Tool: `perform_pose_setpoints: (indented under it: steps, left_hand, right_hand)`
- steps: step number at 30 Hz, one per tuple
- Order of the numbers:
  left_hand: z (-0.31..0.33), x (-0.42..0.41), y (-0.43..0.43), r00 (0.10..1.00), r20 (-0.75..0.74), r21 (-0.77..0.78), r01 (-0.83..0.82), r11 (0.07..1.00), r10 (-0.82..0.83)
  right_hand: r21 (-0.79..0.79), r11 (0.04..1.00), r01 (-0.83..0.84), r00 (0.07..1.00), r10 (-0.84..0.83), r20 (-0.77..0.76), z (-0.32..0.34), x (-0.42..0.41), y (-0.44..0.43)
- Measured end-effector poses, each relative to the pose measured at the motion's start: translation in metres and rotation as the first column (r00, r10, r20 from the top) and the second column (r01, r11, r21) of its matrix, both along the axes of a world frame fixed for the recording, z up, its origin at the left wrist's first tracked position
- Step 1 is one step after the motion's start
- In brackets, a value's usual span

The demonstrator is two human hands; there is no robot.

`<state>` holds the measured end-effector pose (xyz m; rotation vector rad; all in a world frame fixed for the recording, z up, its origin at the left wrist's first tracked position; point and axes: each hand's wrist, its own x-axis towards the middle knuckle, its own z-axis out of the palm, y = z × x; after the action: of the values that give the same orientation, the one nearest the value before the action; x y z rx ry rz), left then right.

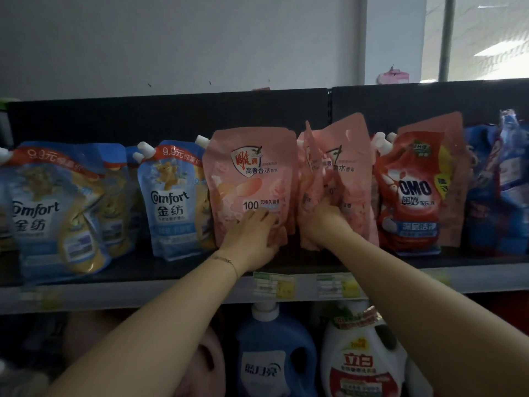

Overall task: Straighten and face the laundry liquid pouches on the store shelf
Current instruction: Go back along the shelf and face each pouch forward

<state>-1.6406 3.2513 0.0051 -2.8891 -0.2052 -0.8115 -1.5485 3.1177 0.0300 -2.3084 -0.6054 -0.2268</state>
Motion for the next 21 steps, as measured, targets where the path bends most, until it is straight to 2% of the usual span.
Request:
perform_pose_setpoints:
  steps: [2, 5, 8, 11, 15, 18, 21]
  left_hand:
    - [0.002, 0.002, -0.003, 0.999, -0.039, -0.008, -0.014, 1.0, 0.014]
    - [0.002, 0.006, -0.003, 0.995, -0.088, -0.01, -0.057, 0.998, 0.055]
    - [0.001, 0.01, 0.001, 0.994, -0.103, -0.102, -0.052, 0.993, 0.042]
    - [0.0, 0.017, 0.007, 0.99, -0.137, -0.172, -0.056, 0.983, 0.032]
    - [0.007, 0.019, 0.002, 0.994, -0.106, -0.356, -0.017, 0.934, -0.022]
    - [0.013, 0.021, 0.002, 0.996, -0.035, -0.53, 0.053, 0.846, -0.085]
    - [0.013, 0.024, 0.01, 0.985, 0.038, -0.749, 0.138, 0.648, -0.166]
  right_hand:
    - [-0.033, 0.998, 0.055, 0.998, -0.056, -0.03, 0.003, 0.005, 0.007]
    - [-0.045, 0.995, 0.084, 0.996, -0.082, 0.032, 0.001, 0.007, 0.012]
    - [-0.062, 0.994, 0.087, 0.996, -0.085, 0.021, -0.003, 0.006, 0.014]
    - [-0.041, 0.996, 0.081, 0.992, -0.076, 0.103, -0.011, -0.002, 0.014]
    - [0.044, 0.997, 0.058, 0.947, -0.069, 0.313, -0.015, -0.016, 0.011]
    - [0.048, 0.999, 0.026, 0.908, -0.044, 0.416, -0.006, -0.03, 0.008]
    - [0.03, 1.0, 0.007, 0.886, -0.02, 0.464, 0.003, -0.047, 0.004]
